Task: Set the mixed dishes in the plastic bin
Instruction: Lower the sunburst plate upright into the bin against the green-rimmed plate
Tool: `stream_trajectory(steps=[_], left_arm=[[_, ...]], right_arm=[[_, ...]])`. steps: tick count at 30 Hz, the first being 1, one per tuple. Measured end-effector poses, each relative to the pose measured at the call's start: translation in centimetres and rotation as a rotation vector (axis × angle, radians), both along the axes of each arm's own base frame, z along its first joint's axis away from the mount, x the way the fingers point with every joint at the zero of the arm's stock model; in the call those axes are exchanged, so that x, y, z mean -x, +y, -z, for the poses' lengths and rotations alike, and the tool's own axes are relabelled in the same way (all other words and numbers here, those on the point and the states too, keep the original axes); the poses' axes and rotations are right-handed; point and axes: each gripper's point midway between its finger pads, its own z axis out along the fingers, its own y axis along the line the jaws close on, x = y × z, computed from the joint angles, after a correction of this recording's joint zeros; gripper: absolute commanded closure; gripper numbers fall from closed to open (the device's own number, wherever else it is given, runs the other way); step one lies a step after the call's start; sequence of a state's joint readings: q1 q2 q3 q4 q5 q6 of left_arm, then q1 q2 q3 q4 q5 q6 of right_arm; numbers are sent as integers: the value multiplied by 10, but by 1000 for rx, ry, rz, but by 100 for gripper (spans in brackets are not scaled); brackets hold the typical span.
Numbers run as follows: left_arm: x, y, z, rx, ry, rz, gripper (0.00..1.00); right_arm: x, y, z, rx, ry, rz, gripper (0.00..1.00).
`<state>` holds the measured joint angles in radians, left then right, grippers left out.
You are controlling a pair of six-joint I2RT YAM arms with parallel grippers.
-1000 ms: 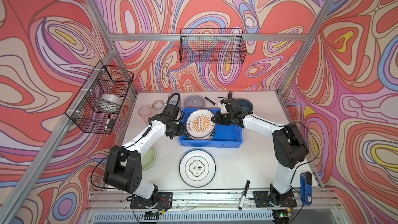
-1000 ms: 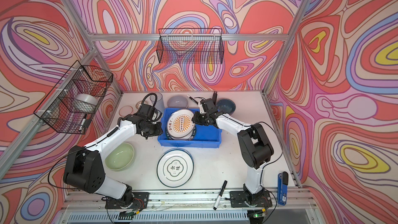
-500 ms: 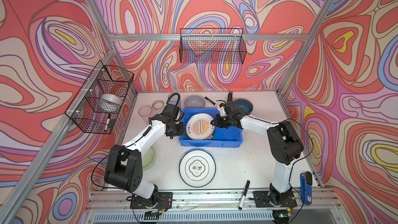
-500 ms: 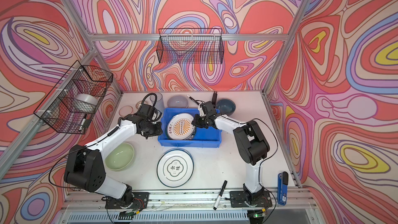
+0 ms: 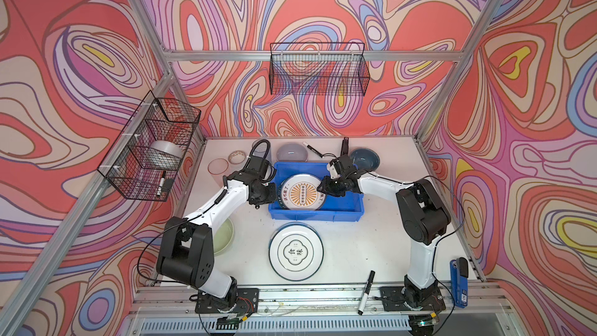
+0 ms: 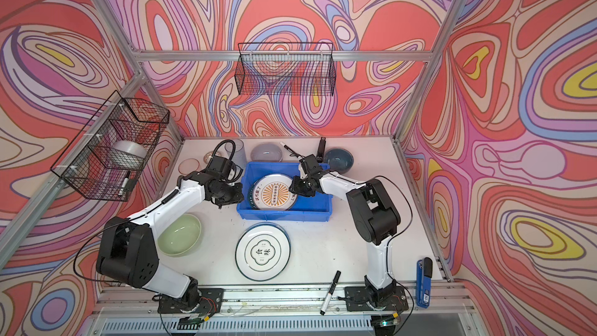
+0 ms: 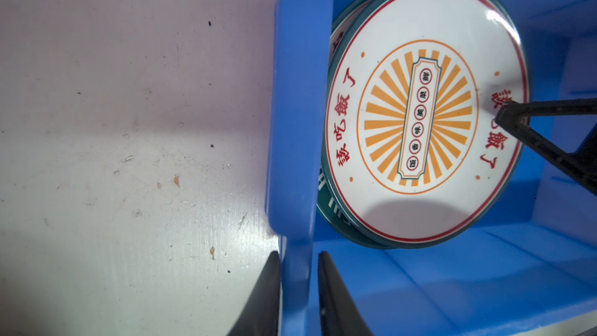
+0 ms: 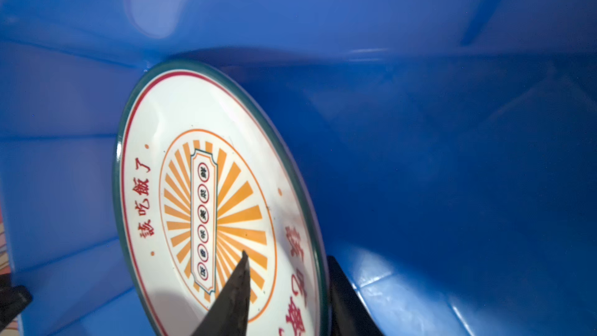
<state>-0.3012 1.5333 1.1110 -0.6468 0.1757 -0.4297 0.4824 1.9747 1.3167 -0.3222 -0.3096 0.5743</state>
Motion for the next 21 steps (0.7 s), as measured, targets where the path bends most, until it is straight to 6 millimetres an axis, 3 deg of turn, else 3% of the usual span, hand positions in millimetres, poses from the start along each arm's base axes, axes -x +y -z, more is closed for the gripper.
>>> stream_trajectory(steps=[12,21], left_arm=[[0,-1,0,4,1,2,75],[1,-3,0,14,4,7,75]], right_arm=[[1,9,-4,112,-42,-26,42],[5,20,9,180,-33,-59,37]])
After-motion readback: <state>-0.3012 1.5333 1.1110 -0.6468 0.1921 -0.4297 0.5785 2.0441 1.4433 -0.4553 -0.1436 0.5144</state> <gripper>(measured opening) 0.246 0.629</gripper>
